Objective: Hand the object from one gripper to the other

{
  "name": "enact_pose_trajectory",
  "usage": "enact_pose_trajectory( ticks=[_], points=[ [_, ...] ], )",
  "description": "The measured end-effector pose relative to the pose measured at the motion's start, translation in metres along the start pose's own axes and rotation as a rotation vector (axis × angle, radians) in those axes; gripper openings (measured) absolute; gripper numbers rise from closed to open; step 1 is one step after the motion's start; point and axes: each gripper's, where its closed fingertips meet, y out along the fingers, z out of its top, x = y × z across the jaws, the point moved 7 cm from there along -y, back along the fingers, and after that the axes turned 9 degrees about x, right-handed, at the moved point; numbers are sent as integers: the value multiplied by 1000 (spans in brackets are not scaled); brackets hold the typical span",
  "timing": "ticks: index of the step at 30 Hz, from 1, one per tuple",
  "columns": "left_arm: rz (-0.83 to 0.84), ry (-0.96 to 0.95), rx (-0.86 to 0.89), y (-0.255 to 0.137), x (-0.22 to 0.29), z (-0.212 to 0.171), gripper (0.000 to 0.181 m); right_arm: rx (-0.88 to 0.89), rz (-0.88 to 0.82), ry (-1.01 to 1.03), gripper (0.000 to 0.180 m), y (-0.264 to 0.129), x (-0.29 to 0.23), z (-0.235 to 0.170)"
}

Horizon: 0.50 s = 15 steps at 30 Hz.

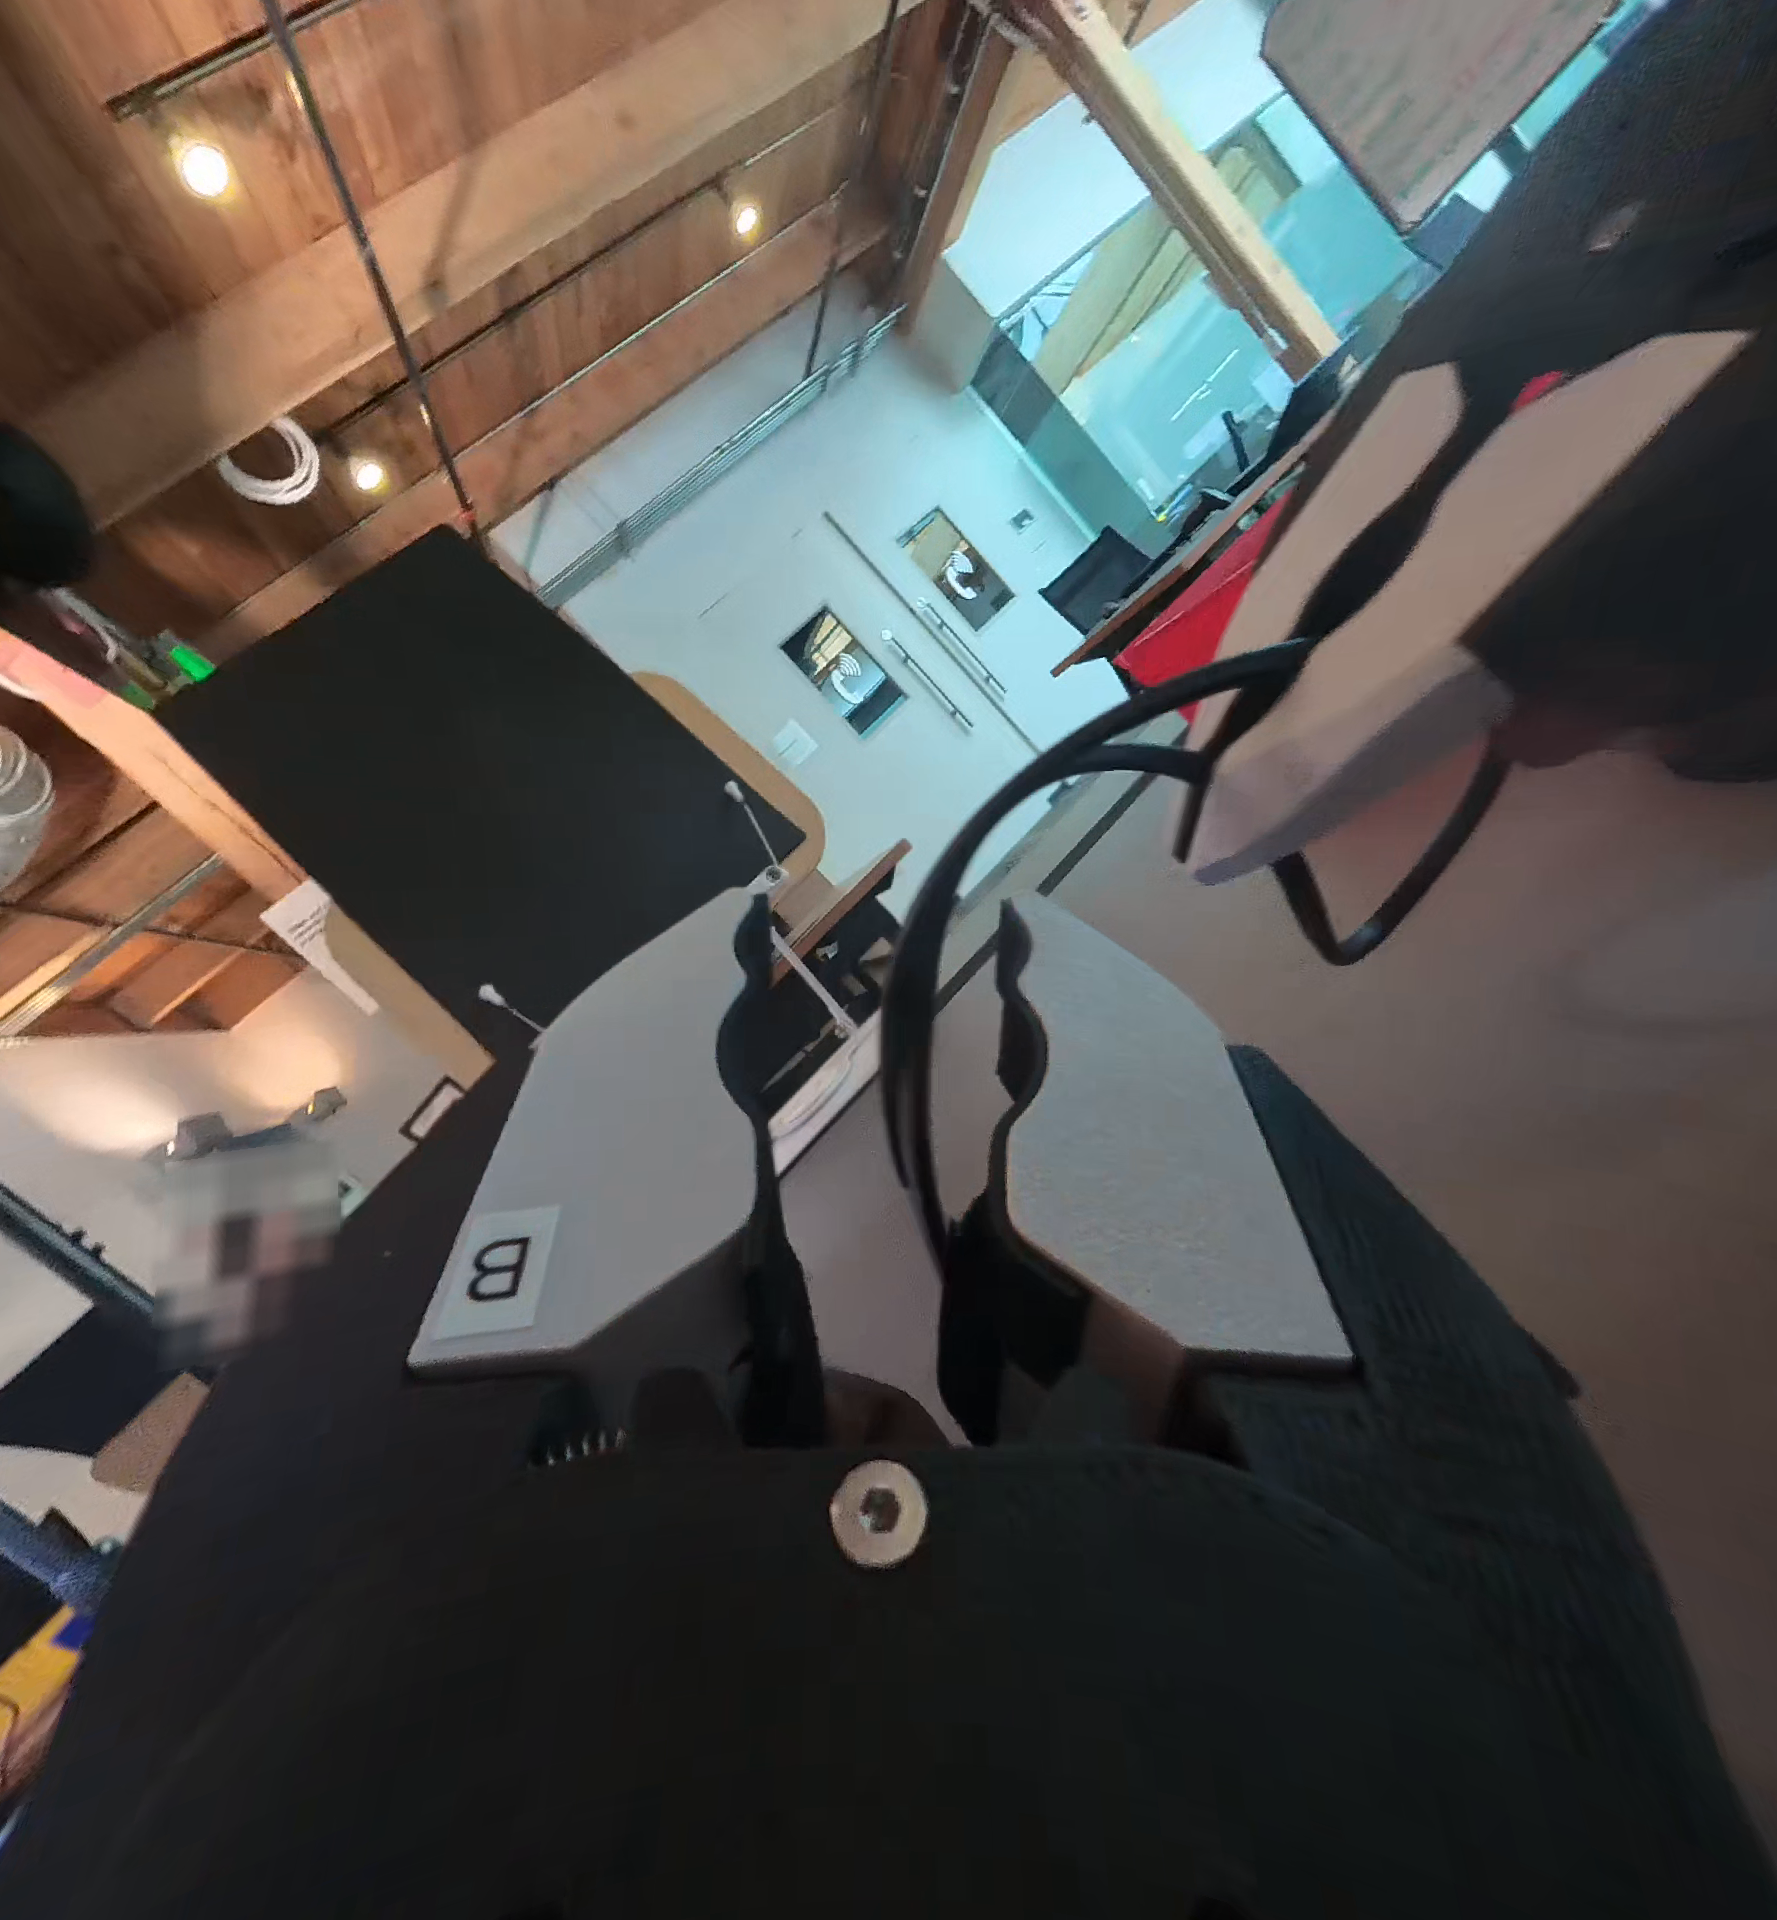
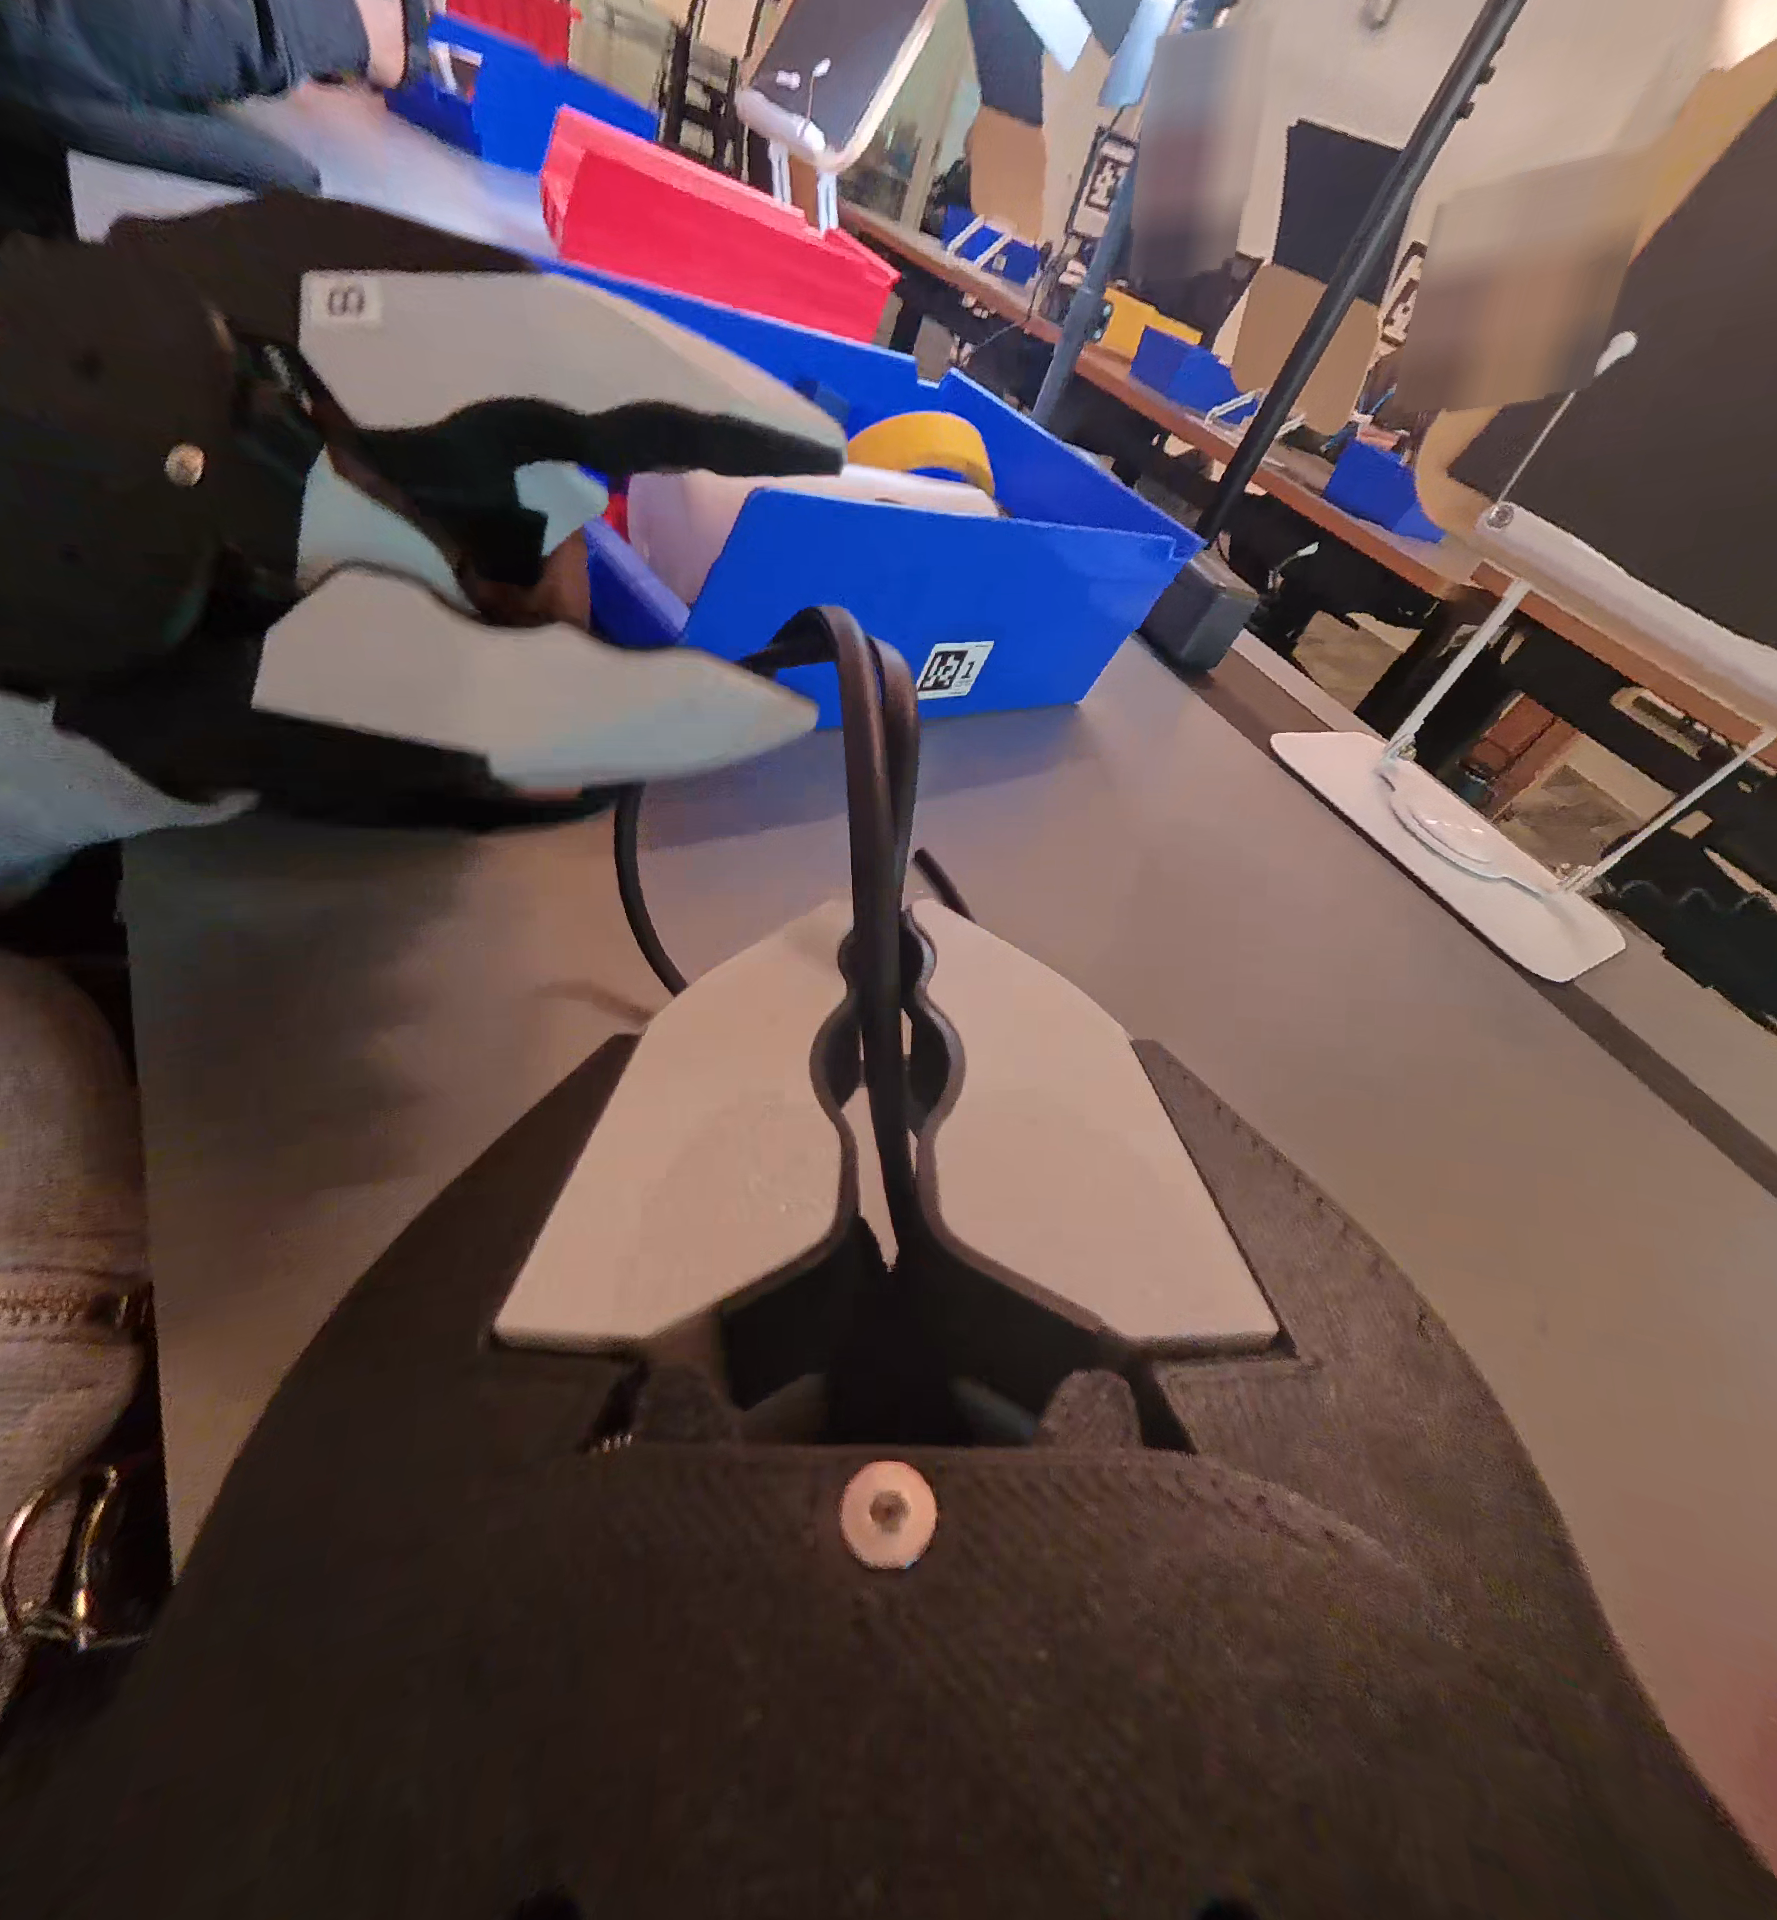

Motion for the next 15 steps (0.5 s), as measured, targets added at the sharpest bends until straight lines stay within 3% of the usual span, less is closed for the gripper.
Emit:
enact_pose_trajectory(
  ticks=[6, 10, 15],
  points=[
    [-19, 27, -112, 1, 2, -9, 11, 10, 55, -43, 4, 1, -9, 5],
    [-6, -99, -96, -1, -4, -9, 8, 67, 95, -26, 5, 2, -13, 8],
    [-32, -361, 32, -5, -17, -8, 7, 241, 302, 129, 45, -8, -20, 24]
  ],
)
